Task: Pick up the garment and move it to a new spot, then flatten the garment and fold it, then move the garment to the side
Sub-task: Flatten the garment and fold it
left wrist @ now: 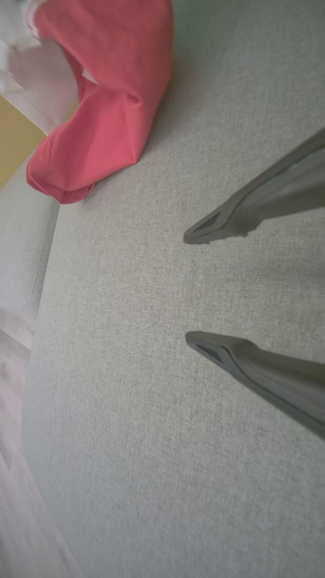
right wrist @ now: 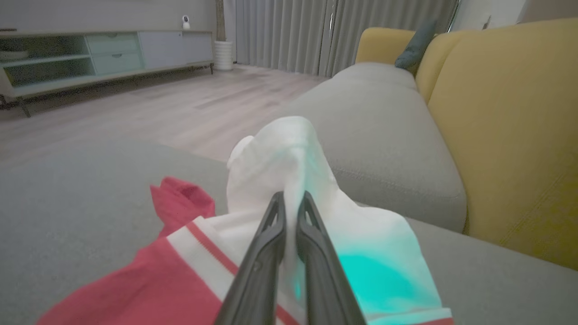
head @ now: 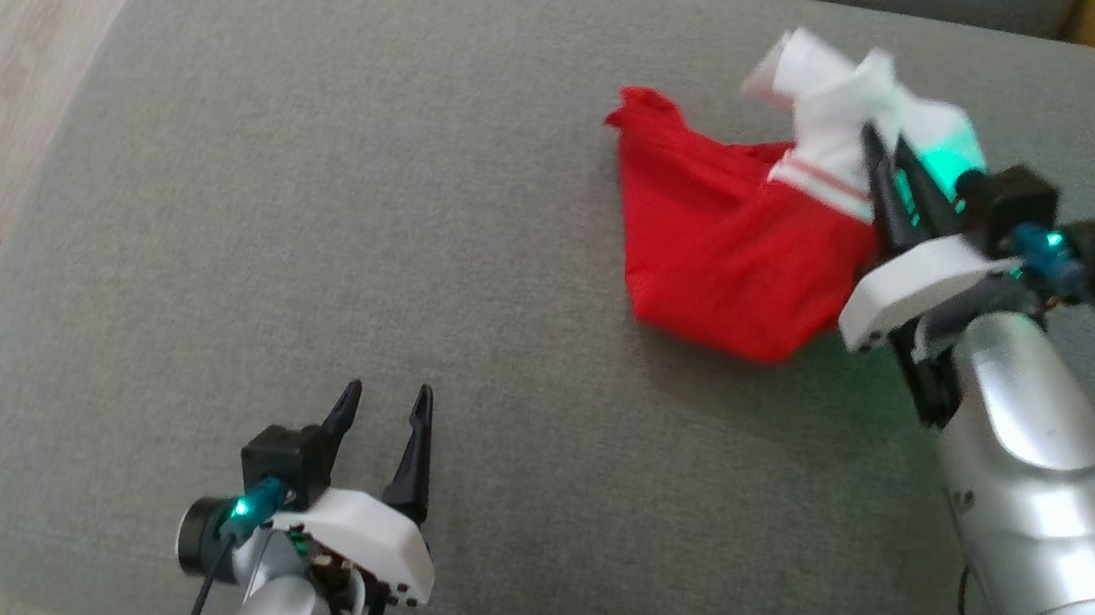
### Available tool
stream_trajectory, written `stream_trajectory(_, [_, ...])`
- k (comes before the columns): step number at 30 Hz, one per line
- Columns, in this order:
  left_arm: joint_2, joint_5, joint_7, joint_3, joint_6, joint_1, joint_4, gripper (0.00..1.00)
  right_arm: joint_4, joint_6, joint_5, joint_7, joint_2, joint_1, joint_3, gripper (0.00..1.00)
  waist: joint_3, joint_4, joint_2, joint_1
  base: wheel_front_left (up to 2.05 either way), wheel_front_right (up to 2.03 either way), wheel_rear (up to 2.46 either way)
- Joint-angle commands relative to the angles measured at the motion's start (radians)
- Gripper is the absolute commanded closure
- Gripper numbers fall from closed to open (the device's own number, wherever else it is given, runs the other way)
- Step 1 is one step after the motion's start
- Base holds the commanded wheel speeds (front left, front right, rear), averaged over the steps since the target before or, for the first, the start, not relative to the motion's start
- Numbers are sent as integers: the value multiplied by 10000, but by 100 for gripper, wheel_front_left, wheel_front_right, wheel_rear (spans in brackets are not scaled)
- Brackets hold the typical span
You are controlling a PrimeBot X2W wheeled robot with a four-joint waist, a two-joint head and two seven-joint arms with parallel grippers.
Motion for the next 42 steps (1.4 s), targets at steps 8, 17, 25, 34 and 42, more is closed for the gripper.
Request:
stream_trajectory(8, [28,105,-61,461,-172,94,-245,0,-3039,65,422,-135,-368,225,-839,100,-503,-632,0,0,0,0,0])
stream_trajectory(17, [28,121,-61,453,-220,186,-339,0,-3833,65,643,-136,-401,2705,-1646,54,-450,-876,0,0,0,0,0])
stream_trajectory(25, [28,219,-61,557,-269,142,-269,0,-3838,65,1086,-137,65,4618,-1938,0,-241,-1204,0,0,0,0,0])
stream_trajectory(34, [28,285,-61,509,-327,-42,-221,0,-3799,65,1323,-7,-430,3740,-1903,0,-180,-1399,0,0,0,0,0])
stream_trajectory(42, [28,127,-61,310,-290,-128,-237,0,-3279,65,1489,754,-801,2507,-1060,0,-48,-1222,0,0,0,0,0])
